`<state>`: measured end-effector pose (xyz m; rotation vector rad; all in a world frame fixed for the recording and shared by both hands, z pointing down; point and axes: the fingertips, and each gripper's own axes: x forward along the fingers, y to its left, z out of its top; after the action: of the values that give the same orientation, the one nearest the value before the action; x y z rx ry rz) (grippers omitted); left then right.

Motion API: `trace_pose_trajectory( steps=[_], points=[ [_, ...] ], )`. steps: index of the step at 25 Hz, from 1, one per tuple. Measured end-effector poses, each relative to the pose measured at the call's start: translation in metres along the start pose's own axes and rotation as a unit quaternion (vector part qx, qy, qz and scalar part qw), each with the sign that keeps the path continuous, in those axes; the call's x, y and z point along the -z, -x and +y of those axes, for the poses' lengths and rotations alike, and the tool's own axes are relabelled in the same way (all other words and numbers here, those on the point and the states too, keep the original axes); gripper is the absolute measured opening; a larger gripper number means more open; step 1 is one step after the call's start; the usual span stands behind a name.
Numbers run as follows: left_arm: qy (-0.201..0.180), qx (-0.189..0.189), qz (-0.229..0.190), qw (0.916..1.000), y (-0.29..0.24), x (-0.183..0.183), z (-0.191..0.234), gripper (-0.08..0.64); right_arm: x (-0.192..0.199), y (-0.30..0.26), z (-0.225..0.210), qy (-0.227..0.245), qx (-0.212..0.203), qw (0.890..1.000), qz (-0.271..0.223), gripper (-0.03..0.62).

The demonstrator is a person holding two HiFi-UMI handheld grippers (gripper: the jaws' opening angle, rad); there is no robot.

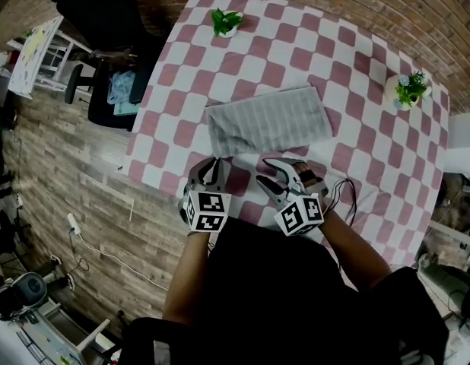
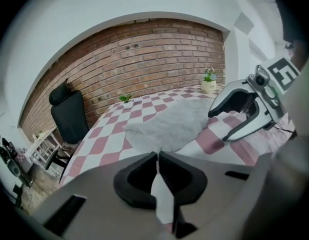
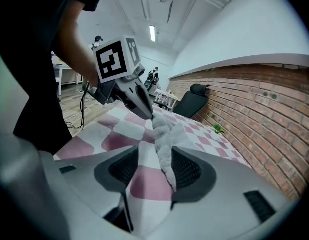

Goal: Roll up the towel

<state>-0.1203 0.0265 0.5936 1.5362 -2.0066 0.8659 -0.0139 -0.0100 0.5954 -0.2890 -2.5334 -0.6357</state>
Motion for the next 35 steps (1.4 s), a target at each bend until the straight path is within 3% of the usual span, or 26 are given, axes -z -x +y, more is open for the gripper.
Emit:
trace_pose_trajectory(
  steps=[4, 9, 13, 18, 21, 23, 25, 30, 35],
  points=[
    [-0.018, 0.000, -0.013, 0.9998, 0.004, -0.017, -0.004, 0.017, -0.012, -0.017, 0.007, -0.034, -0.013, 0.999, -0.015, 0.240],
    [-0.039, 0.005, -0.028, 0.9988, 0.007, -0.035, -0.009, 0.017, -0.035, -0.046, -0.002, -0.011, 0.022, 0.999, -0.023, 0.258],
    [-0.033, 0.023, -0.035, 0.9986, 0.008, -0.039, -0.016, 0.016, -0.046, -0.062, -0.014, 0.011, 0.056, 0.998, -0.028, 0.258],
    [-0.020, 0.042, -0.040, 0.9981, 0.011, -0.040, -0.025, 0.015, -0.047, -0.074, -0.016, 0.034, 0.060, 0.997, -0.021, 0.257],
    [-0.023, 0.049, -0.040, 0.9977, 0.011, -0.040, -0.028, 0.016, -0.047, -0.075, -0.020, 0.028, 0.071, 0.997, -0.023, 0.193],
    [-0.023, 0.053, -0.043, 0.9974, 0.012, -0.040, -0.028, 0.017, -0.048, -0.073, -0.023, 0.006, 0.077, 0.997, -0.027, 0.097],
    [-0.022, 0.055, -0.049, 0.9970, 0.013, -0.042, -0.029, 0.017, -0.049, -0.071, -0.025, -0.020, 0.079, 0.996, -0.032, 0.067],
    [-0.028, 0.036, -0.069, 0.9965, 0.021, -0.047, -0.025, 0.040, -0.045, -0.064, -0.031, -0.096, 0.084, 0.991, -0.038, 0.049],
    [-0.025, -0.001, -0.065, 0.9975, 0.037, -0.035, -0.007, 0.034, -0.034, -0.048, -0.047, -0.210, 0.098, 0.972, -0.042, 0.048]
  ],
)
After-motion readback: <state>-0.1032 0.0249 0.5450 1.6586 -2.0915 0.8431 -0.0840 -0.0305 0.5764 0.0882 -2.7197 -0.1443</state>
